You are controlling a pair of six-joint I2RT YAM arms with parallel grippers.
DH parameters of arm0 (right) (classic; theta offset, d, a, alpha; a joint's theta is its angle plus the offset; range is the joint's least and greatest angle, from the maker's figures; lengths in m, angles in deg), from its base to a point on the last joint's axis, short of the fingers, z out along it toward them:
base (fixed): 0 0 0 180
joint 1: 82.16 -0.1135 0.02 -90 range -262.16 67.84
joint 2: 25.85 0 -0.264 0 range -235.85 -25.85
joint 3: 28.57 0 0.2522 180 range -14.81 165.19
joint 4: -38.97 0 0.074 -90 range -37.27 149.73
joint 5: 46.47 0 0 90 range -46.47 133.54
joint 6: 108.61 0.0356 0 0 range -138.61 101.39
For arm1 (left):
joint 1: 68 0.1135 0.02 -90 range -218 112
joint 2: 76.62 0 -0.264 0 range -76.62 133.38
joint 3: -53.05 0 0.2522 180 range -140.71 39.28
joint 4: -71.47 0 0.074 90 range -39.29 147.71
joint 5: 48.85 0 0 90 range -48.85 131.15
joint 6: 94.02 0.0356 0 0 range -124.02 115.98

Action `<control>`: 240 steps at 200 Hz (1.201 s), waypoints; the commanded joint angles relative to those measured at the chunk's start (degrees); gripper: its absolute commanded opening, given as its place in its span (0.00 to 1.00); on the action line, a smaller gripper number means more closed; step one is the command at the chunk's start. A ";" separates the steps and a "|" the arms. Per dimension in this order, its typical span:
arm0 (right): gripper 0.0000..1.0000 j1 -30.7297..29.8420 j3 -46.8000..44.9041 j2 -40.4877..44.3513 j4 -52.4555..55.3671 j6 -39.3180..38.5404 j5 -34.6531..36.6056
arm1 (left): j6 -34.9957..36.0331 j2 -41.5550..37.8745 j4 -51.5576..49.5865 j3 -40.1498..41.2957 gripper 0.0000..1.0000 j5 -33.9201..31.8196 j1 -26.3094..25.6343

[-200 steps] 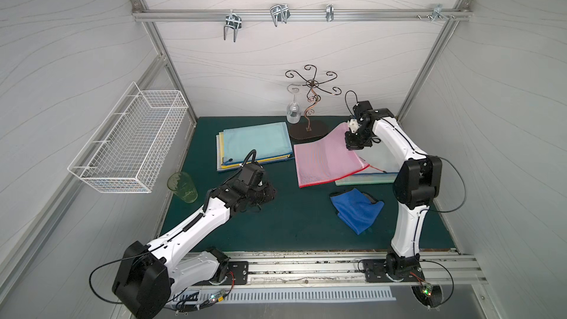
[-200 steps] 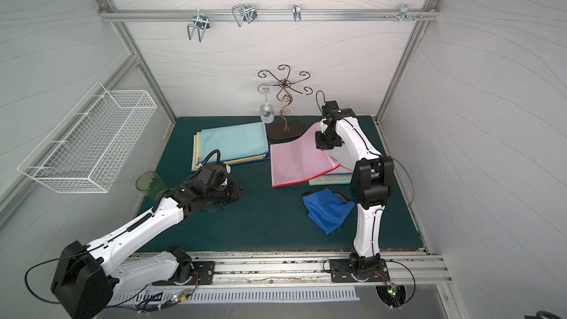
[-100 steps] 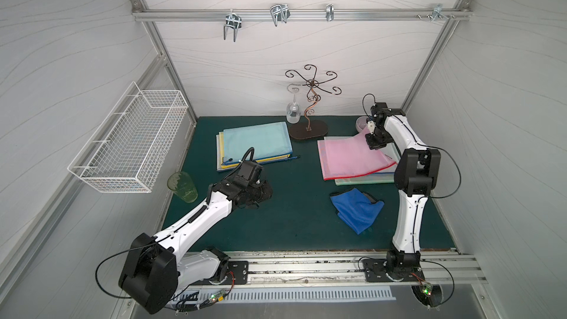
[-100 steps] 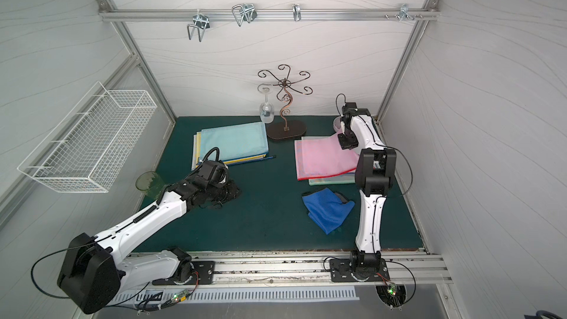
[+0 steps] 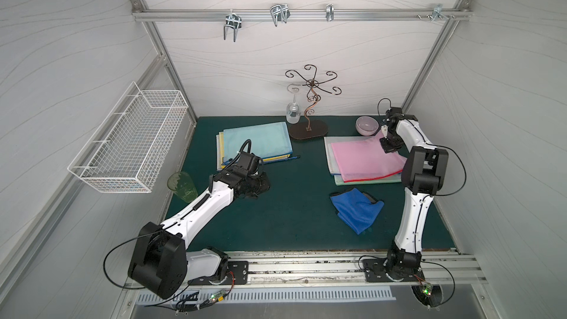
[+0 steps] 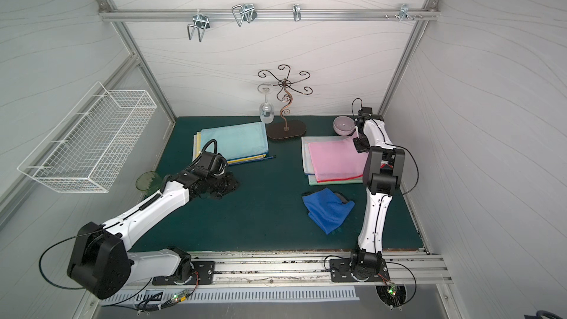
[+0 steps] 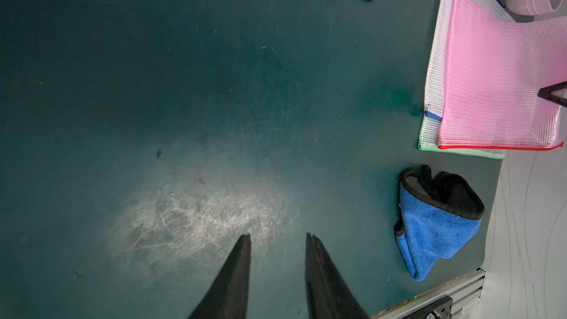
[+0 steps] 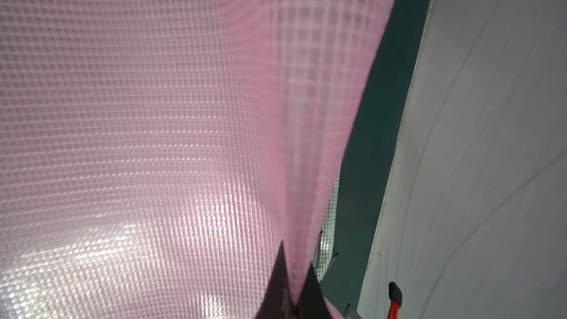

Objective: Wipe the document bag
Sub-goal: Place the document bag.

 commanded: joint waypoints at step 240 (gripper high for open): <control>0.99 -25.96 -10.88 18.25 -3.64 29.29 -33.80 | -6.05 11.75 7.97 -8.44 0.50 -1.14 22.92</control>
